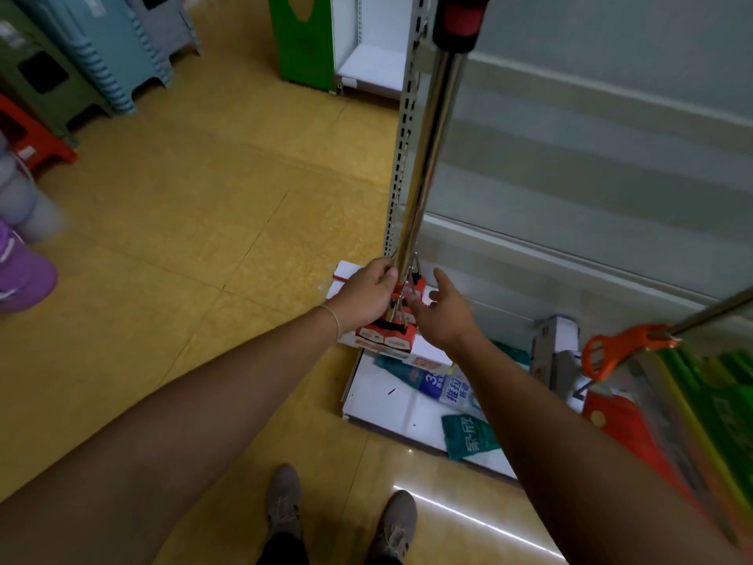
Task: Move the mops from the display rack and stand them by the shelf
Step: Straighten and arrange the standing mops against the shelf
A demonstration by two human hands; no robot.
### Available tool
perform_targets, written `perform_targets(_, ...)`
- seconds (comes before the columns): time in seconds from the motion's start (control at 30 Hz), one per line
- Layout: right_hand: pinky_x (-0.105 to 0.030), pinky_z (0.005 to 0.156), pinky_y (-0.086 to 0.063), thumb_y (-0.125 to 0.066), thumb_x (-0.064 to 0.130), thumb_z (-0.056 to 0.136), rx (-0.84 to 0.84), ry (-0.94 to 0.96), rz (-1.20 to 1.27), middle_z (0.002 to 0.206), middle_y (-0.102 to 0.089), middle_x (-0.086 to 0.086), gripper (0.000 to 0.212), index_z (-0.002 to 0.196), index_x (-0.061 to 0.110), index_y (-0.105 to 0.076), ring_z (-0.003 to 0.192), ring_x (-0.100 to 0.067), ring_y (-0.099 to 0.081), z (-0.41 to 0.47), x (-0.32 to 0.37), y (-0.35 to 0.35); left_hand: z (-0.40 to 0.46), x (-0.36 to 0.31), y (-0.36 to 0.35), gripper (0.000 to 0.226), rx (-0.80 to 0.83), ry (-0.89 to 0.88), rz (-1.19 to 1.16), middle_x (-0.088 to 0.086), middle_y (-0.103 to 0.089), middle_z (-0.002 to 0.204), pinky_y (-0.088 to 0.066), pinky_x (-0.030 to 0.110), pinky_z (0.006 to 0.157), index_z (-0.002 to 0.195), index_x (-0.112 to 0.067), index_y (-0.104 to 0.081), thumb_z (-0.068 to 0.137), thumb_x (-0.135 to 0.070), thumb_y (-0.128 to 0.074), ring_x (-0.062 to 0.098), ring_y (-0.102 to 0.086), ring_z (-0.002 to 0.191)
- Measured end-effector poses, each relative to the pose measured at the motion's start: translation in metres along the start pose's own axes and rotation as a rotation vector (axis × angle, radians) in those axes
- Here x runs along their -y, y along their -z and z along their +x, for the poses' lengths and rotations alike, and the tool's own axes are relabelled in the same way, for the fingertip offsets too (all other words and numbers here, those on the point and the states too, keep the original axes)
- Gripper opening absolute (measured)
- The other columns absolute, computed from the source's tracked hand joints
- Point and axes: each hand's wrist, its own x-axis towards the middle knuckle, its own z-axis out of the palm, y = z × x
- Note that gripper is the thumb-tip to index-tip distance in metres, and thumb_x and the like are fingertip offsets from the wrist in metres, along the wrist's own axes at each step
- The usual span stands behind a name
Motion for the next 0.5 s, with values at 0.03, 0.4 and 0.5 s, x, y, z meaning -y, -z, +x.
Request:
perform_targets(0.03, -0.037, 0.086, -0.051, -0.063, 0.036, 0.094, -0.009, 0.011, 0.003, 0.133, -0.061, -0.012, 0.061, 0.146, 0.02, -0.037, 0.106, -0.022, -0.058, -0.006, 0.003, 0.005, -0.006, -0.006, 0.001, 0.04, -0.026, 0.001, 0.021, 0.006, -0.056, 0.127, -0.04, 0.028, 0.086, 0.139, -0.016, -0.044, 0.102, -0.033, -0.039, 0.019, -0.054, 0.108)
perform_targets(0.4, -0.037, 0.091, -0.052, -0.062, 0.036, 0.095, -0.06, 0.025, 0.022, 0.148, -0.048, -0.015, 0.072, 0.155, 0.021, -0.024, 0.128, -0.03, -0.053, -0.055, 0.022, 0.083, -0.064, -0.091, -0.011, 0.024, -0.109, -0.096, 0.151, 0.0, -0.059, 0.109, -0.042, 0.023, 0.07, 0.117, -0.017, -0.059, 0.096, -0.025, -0.05, 0.015, -0.057, 0.091)
perform_targets(0.5, -0.037, 0.094, -0.051, -0.063, 0.037, 0.094, -0.139, 0.047, 0.035, 0.146, -0.05, -0.015, 0.072, 0.154, 0.02, -0.026, 0.128, -0.029, -0.054, -0.071, 0.032, 0.108, -0.074, -0.121, -0.014, 0.025, -0.096, -0.198, 0.189, 0.004, -0.062, 0.115, -0.044, 0.025, 0.078, 0.116, -0.015, -0.06, 0.095, -0.023, -0.05, 0.018, -0.058, 0.097)
